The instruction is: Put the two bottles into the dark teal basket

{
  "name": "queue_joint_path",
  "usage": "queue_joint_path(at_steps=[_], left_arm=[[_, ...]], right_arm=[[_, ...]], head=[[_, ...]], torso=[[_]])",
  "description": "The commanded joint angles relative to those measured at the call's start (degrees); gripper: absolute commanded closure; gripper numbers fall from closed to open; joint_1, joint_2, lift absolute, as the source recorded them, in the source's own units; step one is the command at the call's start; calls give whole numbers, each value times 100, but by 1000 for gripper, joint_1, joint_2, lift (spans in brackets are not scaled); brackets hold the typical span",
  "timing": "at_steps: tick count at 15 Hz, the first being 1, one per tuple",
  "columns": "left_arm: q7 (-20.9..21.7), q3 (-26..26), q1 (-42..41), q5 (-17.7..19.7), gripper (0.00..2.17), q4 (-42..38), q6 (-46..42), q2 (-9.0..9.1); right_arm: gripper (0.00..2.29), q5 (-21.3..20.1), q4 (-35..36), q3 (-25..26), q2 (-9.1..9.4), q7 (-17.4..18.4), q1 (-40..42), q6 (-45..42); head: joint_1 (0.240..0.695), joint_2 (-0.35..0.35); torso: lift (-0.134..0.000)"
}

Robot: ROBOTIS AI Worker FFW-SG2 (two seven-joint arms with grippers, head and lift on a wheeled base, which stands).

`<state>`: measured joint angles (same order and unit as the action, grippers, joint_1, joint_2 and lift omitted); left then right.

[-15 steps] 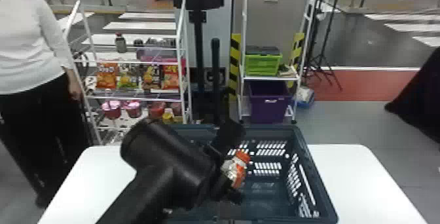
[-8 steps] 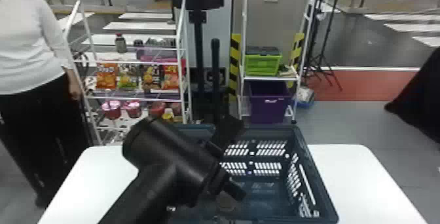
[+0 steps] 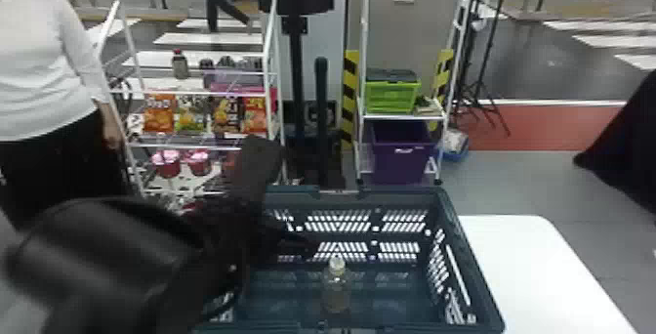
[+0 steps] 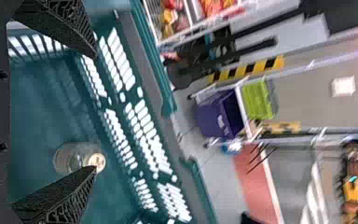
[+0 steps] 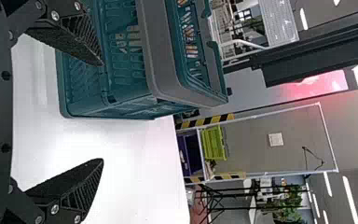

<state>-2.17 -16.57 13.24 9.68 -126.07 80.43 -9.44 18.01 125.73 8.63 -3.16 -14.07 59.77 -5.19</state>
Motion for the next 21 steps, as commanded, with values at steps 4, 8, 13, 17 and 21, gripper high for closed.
queue_joint_path(at_steps=[4, 8, 13, 17, 21], left_arm=[[-1110, 699, -2431, 43, 46, -2001, -3019, -567], [-1488, 761, -4655, -423, 46, -2633, -4268, -523], [-2428, 110, -6439, -1258, 46, -1280, -7994, -497], [-2991, -461, -6711, -1610, 46, -445, -8943, -462], [-3131, -593, -6720, -1698, 46, 91, -9629, -286]], right_arm=[[167, 53, 57, 103, -9, -140, -18, -12], [167, 62, 127, 235, -9, -360, -45, 76], [167, -9, 276, 288, -97, -465, -115, 146], [167, 18, 206, 253, -299, -465, -203, 23], [167, 27, 171, 218, -404, -606, -212, -240]], head=[[499, 0], [499, 0], [499, 0], [499, 0], [499, 0]], torso=[[0], [0], [0], [0], [0]])
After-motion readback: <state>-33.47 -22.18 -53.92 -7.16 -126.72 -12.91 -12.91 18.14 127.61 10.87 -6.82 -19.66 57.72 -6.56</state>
